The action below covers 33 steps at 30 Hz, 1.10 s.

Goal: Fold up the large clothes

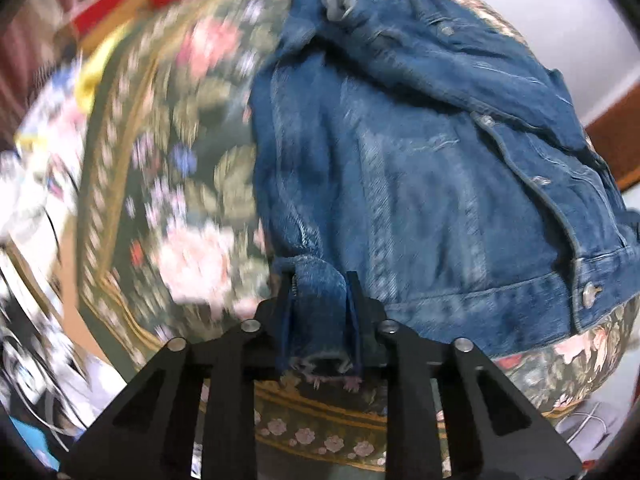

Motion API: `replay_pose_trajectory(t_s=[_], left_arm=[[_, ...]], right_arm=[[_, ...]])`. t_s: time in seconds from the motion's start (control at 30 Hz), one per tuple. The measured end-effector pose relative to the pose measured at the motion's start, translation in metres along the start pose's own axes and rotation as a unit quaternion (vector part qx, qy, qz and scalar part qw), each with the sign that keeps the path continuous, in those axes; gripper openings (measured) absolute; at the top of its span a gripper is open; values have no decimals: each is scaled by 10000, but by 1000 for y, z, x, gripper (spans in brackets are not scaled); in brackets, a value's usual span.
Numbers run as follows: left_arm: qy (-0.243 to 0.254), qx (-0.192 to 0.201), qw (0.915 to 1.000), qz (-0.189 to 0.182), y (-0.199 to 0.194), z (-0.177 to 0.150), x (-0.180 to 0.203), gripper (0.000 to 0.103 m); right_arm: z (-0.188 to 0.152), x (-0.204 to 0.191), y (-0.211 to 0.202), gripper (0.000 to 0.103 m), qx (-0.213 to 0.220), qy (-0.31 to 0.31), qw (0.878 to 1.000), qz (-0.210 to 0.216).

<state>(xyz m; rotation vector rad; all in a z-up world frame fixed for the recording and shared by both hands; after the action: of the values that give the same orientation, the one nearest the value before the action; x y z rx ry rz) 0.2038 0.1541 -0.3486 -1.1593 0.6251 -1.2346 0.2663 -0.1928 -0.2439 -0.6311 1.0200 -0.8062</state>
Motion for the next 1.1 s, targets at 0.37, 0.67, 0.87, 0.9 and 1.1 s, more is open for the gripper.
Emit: replay_pose_trajectory(t_s=[0.37, 0.67, 0.87, 0.9, 1.1], left_arm=[[483, 1667, 9840, -401, -109, 113, 59, 16], [-54, 2194, 9753, -254, -111, 241, 52, 15], [-589, 1802, 9819, -46, -41, 309, 29, 16], [-609, 1741, 9828, 35, -29, 314, 28, 16], [-781, 1178, 9896, 269, 42, 329, 14, 18]], right_arm=[[76, -38, -27, 19, 817, -848, 9929, -186], [182, -8, -27, 18, 1378, -517, 9880, -460], [244, 28, 12, 18, 1276, -157, 9898, -618], [253, 31, 22, 18, 1231, -155, 9899, -679], [288, 58, 83, 18, 858, -144, 9916, -957]])
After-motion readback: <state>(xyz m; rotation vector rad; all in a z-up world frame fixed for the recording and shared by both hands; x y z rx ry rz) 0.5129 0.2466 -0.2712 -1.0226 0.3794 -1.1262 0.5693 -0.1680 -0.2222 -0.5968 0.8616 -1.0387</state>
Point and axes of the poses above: each gripper's, at about its wrist camera, not at the fingertips, and y roughly the way its jaws point, x to its right, z to its top, the point moved 7 cm from there along y, roughly the way its jaws point, and after that the axes turned 5 degrees about -y, right-handed, at the moved point
